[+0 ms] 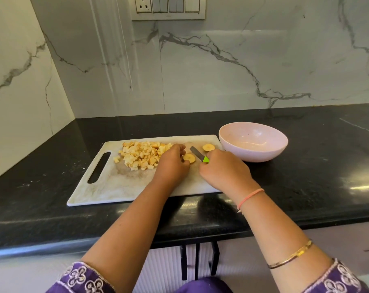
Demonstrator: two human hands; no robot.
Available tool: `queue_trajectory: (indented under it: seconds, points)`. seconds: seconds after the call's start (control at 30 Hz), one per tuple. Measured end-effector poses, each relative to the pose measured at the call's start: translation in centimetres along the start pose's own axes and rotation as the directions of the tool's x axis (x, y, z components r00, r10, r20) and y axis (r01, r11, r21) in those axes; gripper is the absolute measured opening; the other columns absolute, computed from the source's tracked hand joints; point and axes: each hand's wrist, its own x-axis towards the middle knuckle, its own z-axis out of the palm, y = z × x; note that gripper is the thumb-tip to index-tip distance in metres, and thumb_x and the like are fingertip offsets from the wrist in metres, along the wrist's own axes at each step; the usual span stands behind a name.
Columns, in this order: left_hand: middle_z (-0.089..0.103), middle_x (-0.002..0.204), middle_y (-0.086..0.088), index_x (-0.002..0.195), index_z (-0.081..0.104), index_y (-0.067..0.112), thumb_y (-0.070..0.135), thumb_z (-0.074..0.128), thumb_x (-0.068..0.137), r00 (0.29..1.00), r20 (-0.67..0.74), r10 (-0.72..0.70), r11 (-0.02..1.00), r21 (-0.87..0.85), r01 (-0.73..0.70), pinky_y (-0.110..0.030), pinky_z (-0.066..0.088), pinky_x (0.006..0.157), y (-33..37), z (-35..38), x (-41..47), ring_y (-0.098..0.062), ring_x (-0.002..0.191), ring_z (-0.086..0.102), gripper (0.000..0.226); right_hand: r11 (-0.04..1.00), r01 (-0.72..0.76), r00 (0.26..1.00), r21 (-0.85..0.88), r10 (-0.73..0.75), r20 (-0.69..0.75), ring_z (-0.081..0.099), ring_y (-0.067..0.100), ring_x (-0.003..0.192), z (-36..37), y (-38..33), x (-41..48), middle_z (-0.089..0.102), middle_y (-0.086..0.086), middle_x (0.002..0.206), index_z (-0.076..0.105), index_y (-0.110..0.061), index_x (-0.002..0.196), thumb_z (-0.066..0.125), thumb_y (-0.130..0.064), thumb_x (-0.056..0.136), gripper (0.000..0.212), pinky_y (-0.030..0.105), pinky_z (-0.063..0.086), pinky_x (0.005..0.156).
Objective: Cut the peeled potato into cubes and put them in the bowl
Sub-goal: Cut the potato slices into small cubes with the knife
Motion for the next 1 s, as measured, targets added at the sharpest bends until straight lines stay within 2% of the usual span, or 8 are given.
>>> queue_trajectory:
  seconds: [0.13, 0.33, 0.57, 0.7, 0.83, 1.0]
  points:
    - [0.059, 0.124, -0.004, 0.132, 0.049, 0.009, 0.01, 0.06, 0.089, 1.0, 0.01, -0.016, 1.0, -0.005, 0.016, -0.024, 0.044, 0.093, -0.1, 0.4, 0.0, -0.017, 0.111, 0.057, 0.044, 0.992, 0.005, 1.0, -0.127, -0.001, 0.028, 0.046, 0.024, 0.08, -0.6, -1.1, -0.9, 0.048, 0.003, 0.084, 0.046, -0.018, 0.088, 0.044, -0.023, 0.092, 0.007, 0.029, 0.035, 0.067]
    - [0.058, 0.126, -0.006, 0.133, 0.048, 0.008, 0.008, 0.057, 0.091, 1.0, 0.01, -0.013, 1.0, 0.015, 0.013, -0.03, 0.045, 0.098, -0.1, 0.3, 0.1, -0.02, 0.114, 0.056, 0.044, 0.983, 0.067, 0.996, -0.168, -0.058, 0.061, 0.047, 0.024, 0.077, -1.4, -2.4, -1.0, 0.044, 0.0, 0.073, 0.043, -0.016, 0.084, 0.044, -0.02, 0.09, 0.007, 0.029, 0.037, 0.066]
    - [0.058, 0.127, -0.006, 0.133, 0.048, 0.008, 0.008, 0.057, 0.091, 1.0, 0.006, -0.024, 0.999, 0.033, 0.023, -0.03, 0.046, 0.098, 0.0, 0.6, -0.2, -0.02, 0.114, 0.056, 0.044, 0.978, 0.06, 0.997, -0.198, -0.049, 0.062, 0.046, 0.021, 0.076, -1.0, -2.6, -2.3, 0.049, 0.001, 0.082, 0.045, -0.019, 0.086, 0.043, -0.022, 0.093, 0.008, 0.029, 0.037, 0.065]
    - [0.058, 0.127, -0.005, 0.133, 0.048, 0.009, 0.009, 0.059, 0.091, 1.0, -0.012, -0.028, 0.999, 0.035, 0.028, -0.03, 0.047, 0.098, 0.1, 0.5, -0.1, -0.019, 0.114, 0.056, 0.044, 0.966, 0.102, 0.995, -0.236, -0.093, 0.047, 0.046, 0.02, 0.076, -0.5, -2.9, -3.9, 0.056, 0.0, 0.089, 0.058, -0.017, 0.095, 0.042, -0.022, 0.096, 0.016, 0.029, 0.035, 0.064]
    - [0.059, 0.126, -0.006, 0.132, 0.049, 0.008, 0.009, 0.059, 0.091, 1.0, -0.01, -0.023, 0.999, 0.046, 0.023, -0.029, 0.047, 0.097, -0.1, 0.6, -0.2, -0.019, 0.114, 0.056, 0.042, 0.949, 0.153, 0.988, -0.276, -0.142, 0.06, 0.056, 0.022, 0.087, -0.2, -2.6, -6.0, 0.059, 0.002, 0.097, 0.057, -0.015, 0.106, 0.043, -0.023, 0.096, 0.019, 0.029, 0.033, 0.066]
    - [0.058, 0.126, -0.004, 0.133, 0.048, 0.009, 0.009, 0.059, 0.091, 1.0, 0.004, -0.024, 0.999, 0.042, 0.024, -0.028, 0.046, 0.097, 0.1, 0.5, -0.3, -0.018, 0.114, 0.056, 0.043, 0.956, 0.122, 0.991, -0.266, -0.134, -0.025, 0.043, 0.019, 0.073, -0.8, -1.9, -7.2, 0.039, -0.003, 0.076, 0.055, -0.017, 0.106, 0.039, -0.026, 0.096, 0.021, 0.028, 0.029, 0.06]
